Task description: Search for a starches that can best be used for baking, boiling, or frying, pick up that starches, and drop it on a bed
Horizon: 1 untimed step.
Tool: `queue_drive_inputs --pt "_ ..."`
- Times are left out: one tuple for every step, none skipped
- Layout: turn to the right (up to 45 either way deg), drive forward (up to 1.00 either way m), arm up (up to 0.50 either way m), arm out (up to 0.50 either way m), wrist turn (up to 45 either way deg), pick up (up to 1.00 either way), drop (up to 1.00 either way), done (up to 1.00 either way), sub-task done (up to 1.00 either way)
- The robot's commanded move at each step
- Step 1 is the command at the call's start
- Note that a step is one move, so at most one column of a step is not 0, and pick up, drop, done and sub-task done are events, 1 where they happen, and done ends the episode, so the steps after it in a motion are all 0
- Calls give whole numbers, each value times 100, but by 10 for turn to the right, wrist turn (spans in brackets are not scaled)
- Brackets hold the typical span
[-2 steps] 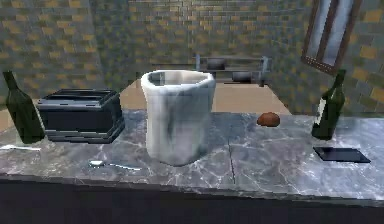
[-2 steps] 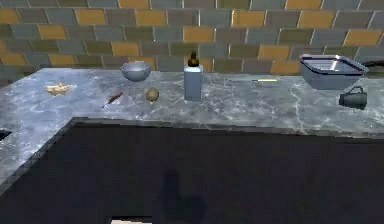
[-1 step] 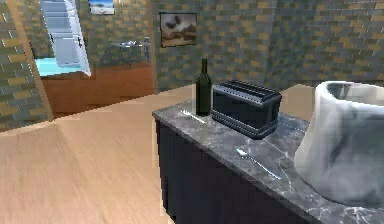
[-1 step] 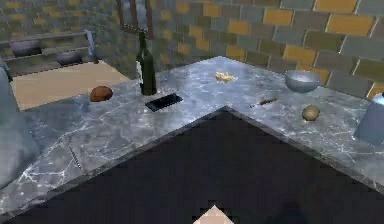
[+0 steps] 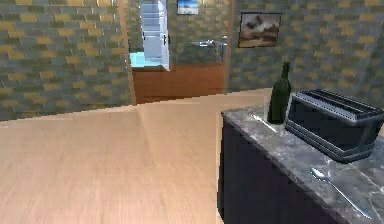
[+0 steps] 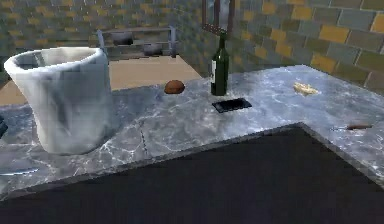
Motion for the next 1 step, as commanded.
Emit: queue_drive_inputs --pt "0 100 0 0 0 0 0 0 0"
